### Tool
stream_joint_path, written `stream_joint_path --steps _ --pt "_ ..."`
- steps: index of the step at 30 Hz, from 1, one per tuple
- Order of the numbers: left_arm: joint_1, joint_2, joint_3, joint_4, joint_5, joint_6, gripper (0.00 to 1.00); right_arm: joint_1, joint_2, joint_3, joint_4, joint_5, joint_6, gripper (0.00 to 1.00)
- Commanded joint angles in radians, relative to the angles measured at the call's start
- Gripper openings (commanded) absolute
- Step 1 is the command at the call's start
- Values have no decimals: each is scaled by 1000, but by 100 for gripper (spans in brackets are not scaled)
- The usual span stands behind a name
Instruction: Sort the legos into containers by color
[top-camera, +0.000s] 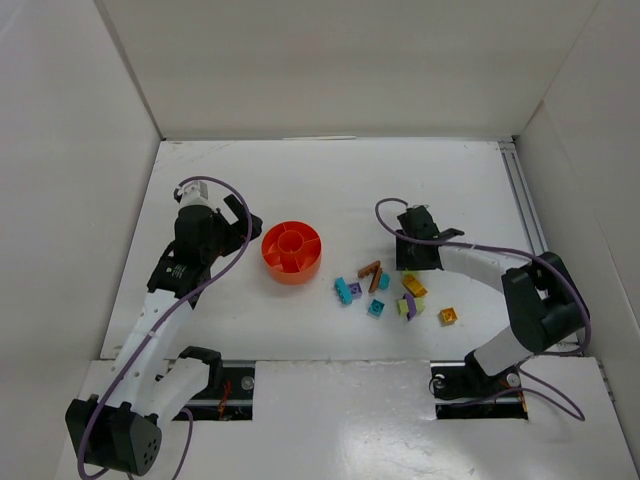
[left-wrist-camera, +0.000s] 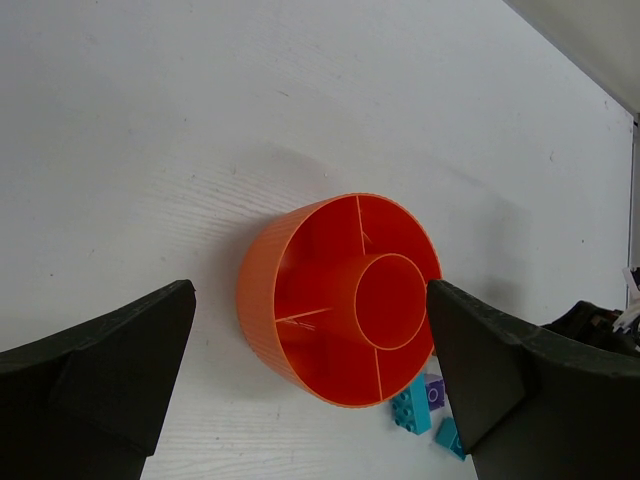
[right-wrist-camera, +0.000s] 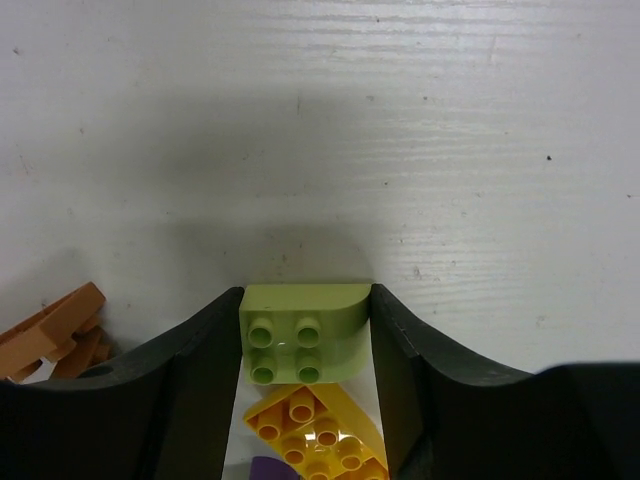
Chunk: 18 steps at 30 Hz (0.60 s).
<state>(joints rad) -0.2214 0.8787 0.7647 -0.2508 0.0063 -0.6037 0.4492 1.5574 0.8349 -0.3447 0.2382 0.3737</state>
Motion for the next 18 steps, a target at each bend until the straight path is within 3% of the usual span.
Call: stream_joint_path --steps 1,7,12,18 --pt "-4 -7 5 31 -2 -4 100 40 -72 27 -48 78 13 42" --pt "-4 -7 5 41 11 -4 100 112 -180 58 22 63 -160 40" --pt "-4 -7 5 41 20 -4 100 198 -249 67 193 -115 -358 40" --pt "-4 -27 5 41 52 -4 100 373 -191 162 337 -290 -577 39"
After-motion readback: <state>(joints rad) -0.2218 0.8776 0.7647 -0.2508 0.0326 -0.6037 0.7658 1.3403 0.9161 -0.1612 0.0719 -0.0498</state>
